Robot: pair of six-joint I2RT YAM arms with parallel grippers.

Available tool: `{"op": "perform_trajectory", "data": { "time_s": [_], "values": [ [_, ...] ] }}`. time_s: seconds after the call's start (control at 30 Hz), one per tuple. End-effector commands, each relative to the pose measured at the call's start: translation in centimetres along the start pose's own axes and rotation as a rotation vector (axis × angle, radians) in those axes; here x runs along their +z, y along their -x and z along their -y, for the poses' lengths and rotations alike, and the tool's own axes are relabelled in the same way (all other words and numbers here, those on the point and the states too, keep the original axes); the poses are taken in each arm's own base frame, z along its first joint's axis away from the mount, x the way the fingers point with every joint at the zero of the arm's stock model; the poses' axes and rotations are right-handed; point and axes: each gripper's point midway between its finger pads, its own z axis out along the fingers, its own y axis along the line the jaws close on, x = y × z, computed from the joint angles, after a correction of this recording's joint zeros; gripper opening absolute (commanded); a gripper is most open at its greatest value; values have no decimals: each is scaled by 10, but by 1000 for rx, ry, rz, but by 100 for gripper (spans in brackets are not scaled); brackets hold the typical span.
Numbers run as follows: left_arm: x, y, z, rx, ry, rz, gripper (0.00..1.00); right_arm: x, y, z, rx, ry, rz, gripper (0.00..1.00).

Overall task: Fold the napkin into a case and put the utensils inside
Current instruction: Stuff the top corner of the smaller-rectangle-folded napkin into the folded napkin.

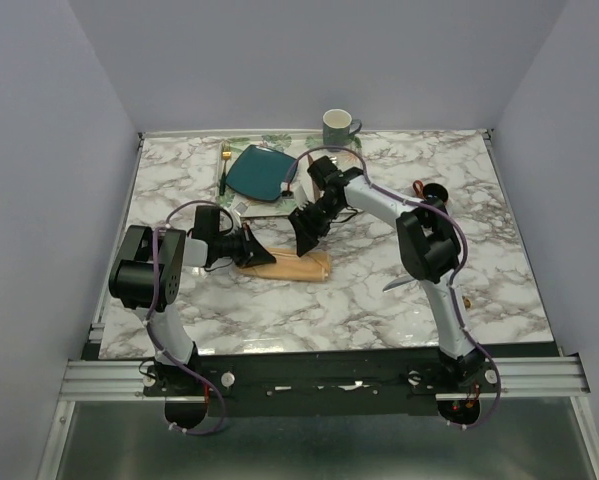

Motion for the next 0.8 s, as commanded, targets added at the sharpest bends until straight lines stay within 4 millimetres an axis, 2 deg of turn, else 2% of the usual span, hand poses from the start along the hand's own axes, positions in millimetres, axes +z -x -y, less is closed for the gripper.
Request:
{"op": "perform_trajectory", "data": {
  "time_s": [0.0,0.4,0.53,0.6,0.7,0.77],
  "values": [
    [2,14,-1,9,12,51,1,10,-9,2,-14,16,-46,63],
    [7,15,-2,-6,21,60,0,17,-14,-1,-31,22,-62,51],
    [8,15,0,-6,12,60,0,20,-14,-5,-35,32,-71,60],
    [8,16,1,-7,12,60,0,22,-12,-7,-54,31,-68,60],
    [8,14,1,-8,10,54,0,25,-12,-5,-65,6,-75,54],
    [9,13,2,-5,8,51,0,26,-13,-1,-67,-16,-79,43]
  ]
}}
